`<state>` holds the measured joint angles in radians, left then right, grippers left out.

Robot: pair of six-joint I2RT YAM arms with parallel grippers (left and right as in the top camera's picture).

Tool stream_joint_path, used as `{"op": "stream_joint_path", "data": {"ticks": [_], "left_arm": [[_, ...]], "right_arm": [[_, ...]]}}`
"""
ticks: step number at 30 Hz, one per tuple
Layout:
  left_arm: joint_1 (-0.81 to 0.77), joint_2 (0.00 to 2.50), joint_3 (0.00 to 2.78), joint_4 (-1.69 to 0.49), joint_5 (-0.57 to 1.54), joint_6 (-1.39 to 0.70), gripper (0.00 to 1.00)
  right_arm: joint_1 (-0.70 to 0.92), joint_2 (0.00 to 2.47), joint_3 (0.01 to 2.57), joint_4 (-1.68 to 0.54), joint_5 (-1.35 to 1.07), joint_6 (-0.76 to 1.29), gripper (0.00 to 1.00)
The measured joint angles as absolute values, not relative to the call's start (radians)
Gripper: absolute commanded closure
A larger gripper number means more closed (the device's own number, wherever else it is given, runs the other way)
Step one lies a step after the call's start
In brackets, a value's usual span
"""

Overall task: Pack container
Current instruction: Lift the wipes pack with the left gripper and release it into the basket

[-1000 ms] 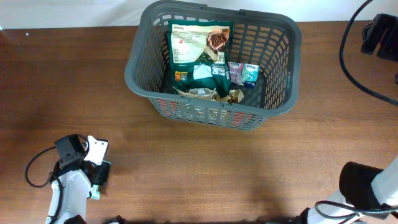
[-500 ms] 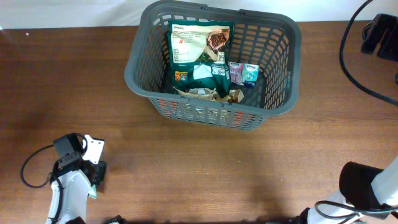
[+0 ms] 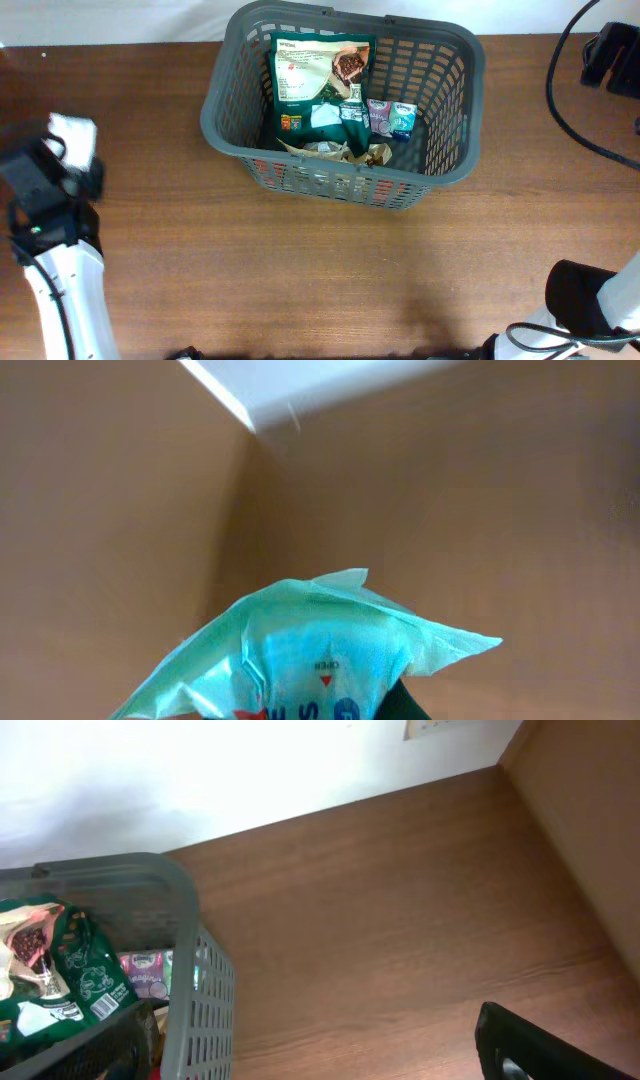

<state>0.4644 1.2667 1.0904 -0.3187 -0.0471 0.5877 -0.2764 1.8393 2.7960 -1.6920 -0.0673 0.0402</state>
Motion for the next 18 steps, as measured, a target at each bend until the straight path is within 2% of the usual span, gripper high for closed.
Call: {"op": "stream_joint_path", "data": {"ticks": [9, 18], "left_arm": [[0.323, 1.259, 1.175, -0.006, 0.144, 0.347, 0.99], [0.022, 1.401, 1.178, 0.508, 0.223, 0.088, 0.99]], "right_arm": [[-0.276, 1.839, 2.796, -1.692, -0.067, 0.041, 0.01], [-0.276, 1.839, 2.796, -1.692, -0.069, 0.054, 0.01]]}}
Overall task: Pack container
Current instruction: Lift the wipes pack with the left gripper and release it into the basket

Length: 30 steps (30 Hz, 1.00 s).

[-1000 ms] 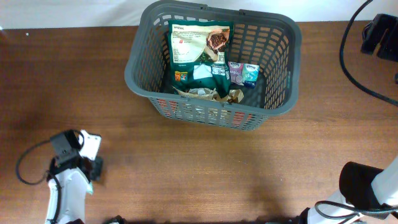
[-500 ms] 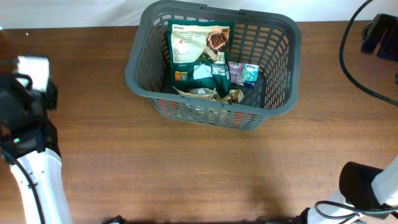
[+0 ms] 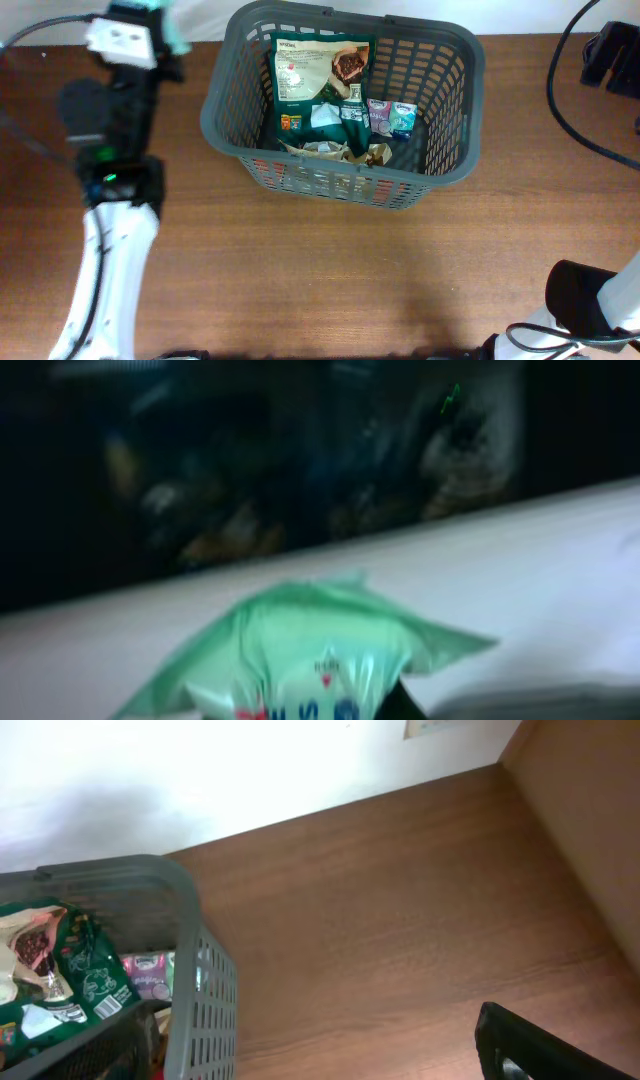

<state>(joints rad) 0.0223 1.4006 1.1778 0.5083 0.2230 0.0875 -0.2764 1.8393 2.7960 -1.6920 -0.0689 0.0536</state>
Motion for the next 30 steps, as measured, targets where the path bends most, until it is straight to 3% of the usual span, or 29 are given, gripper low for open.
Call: {"op": "stream_joint_path", "data": {"ticks": [5, 9, 10, 12, 13, 15, 30], "left_arm": [[-0.147, 1.518, 1.178, 0.717, 0.233, -0.080, 0.98], [-0.272, 1.618, 1.179, 0.752, 0.239, -0.156, 0.98], [-0.299, 1.643, 1.179, 0.752, 0.245, -0.167, 0.89], [-0.340, 1.681, 1.179, 0.749, 0.254, -0.182, 0.48], [-0.357, 1.697, 1.179, 0.744, 0.258, -0.187, 0.38], [-0.379, 1.712, 1.179, 0.733, 0.262, -0.196, 0.01], [-0.375, 1.711, 1.192, 0.725, 0.292, -0.225, 0.01]], "right_arm": [[-0.276, 1.839, 2.796, -1.692, -0.072, 0.056, 0.01], [-0.276, 1.839, 2.796, -1.692, -0.072, 0.057, 0.01], [-0.276, 1.839, 2.796, -1.692, -0.072, 0.056, 0.01], [-0.276, 1.839, 2.796, -1.692, -0.072, 0.056, 0.01], [-0.276, 1.839, 2.796, -1.692, -0.072, 0.057, 0.01], [-0.276, 1.839, 2.796, -1.692, -0.072, 0.057, 0.01], [-0.276, 1.839, 2.796, -1.692, -0.089, 0.057, 0.01]]}}
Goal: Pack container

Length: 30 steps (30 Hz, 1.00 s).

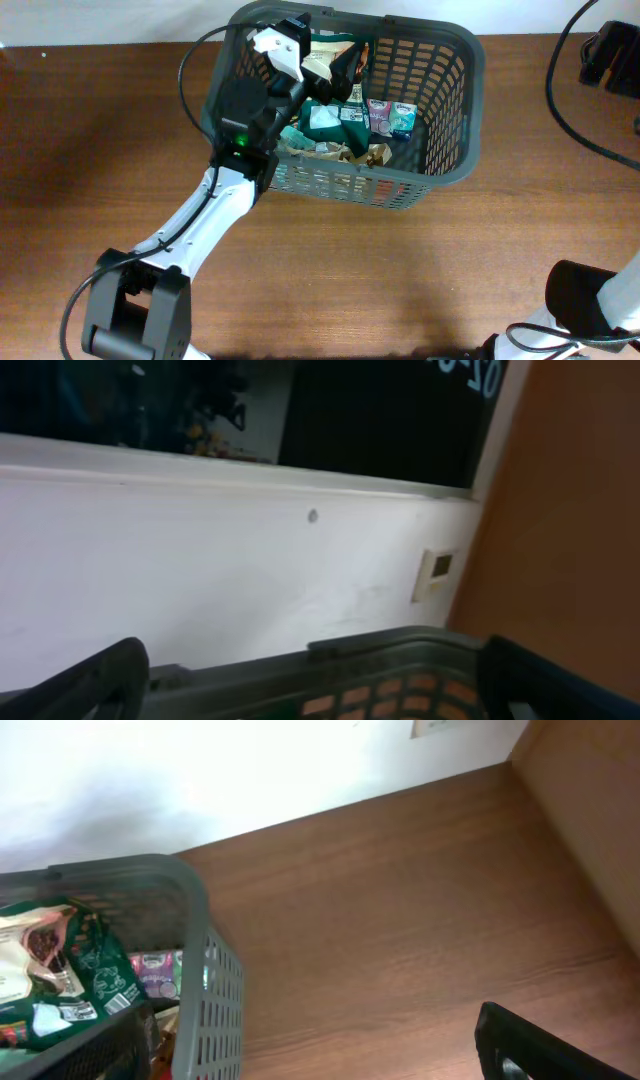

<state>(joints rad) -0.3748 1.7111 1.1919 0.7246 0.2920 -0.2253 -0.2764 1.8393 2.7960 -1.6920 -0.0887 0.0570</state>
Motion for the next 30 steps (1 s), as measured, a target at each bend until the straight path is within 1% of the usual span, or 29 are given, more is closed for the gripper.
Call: {"op": "stream_joint_path", "data": {"ticks": [5, 12, 14, 22, 27, 30], "left_arm": [[-0.292, 1.673, 1.227, 0.574, 0.296, -0.220, 0.01], [-0.092, 1.475, 1.340, 0.133, 0.274, -0.088, 0.01], [-0.038, 1.394, 1.373, -0.024, 0.231, -0.044, 0.01], [0.140, 1.179, 1.404, -0.483, 0.088, 0.052, 0.01], [0.210, 1.158, 1.406, -0.746, 0.024, 0.084, 0.01], [0.238, 1.150, 1.404, -0.836, -0.002, 0.096, 0.01]], "right_arm": [[-0.276, 1.835, 2.796, -1.692, -0.096, 0.056, 0.01], [-0.276, 1.794, 2.796, -1.692, -0.099, 0.057, 0.01], [-0.276, 1.778, 2.796, -1.692, -0.099, 0.057, 0.01], [-0.276, 1.708, 2.793, -1.692, -0.099, 0.056, 0.01], [-0.276, 1.589, 2.698, -1.692, -0.098, 0.041, 0.01], [-0.276, 1.485, 2.589, -1.691, -0.097, 0.026, 0.01]]}}
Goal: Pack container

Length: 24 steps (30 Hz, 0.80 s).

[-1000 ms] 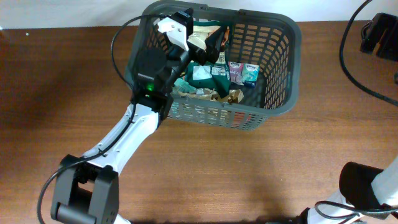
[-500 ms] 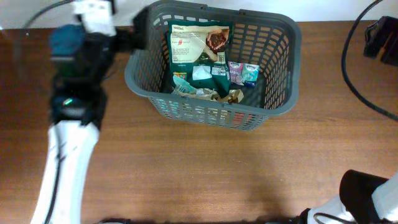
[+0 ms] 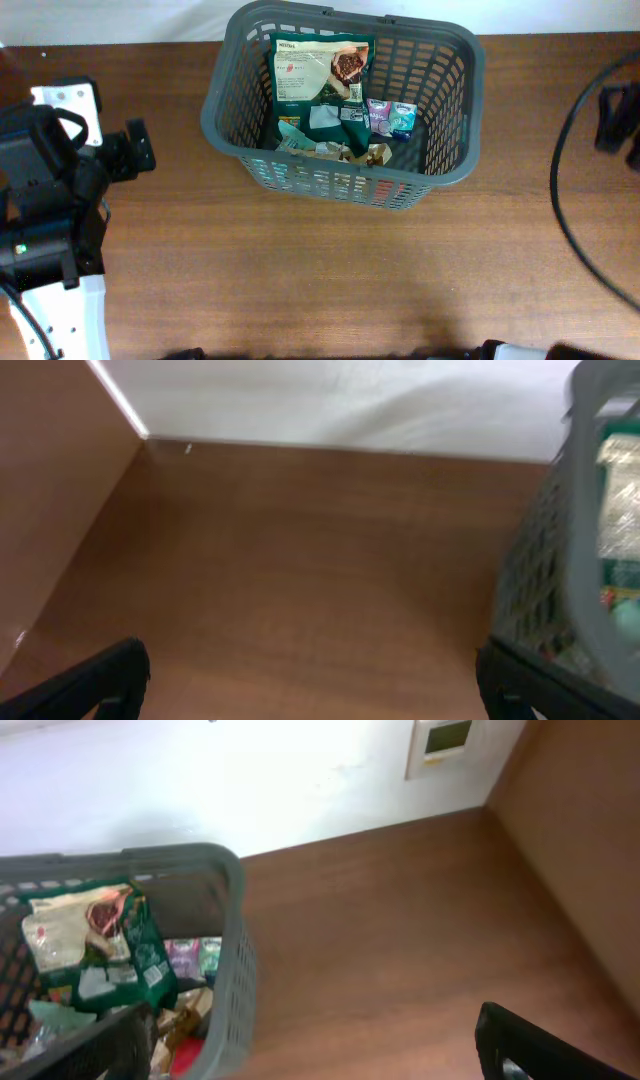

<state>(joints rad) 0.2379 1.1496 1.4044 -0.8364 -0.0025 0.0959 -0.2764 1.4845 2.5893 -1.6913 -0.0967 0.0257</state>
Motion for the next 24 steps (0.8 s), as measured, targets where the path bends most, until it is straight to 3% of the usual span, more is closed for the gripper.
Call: {"op": "stream_joint_path", "data": {"ticks": [11, 24], "left_arm": [[0.245, 0.894, 1.403, -0.955, -0.020, 0.132, 0.01], [0.245, 0.783, 1.142, -0.963, -0.022, 0.044, 0.01]], "right_arm": [[-0.276, 1.070, 2.179, -1.692, -0.090, -0.006, 0.01], [-0.215, 0.707, 2.061, -1.692, -0.133, -0.008, 0.01]]}}
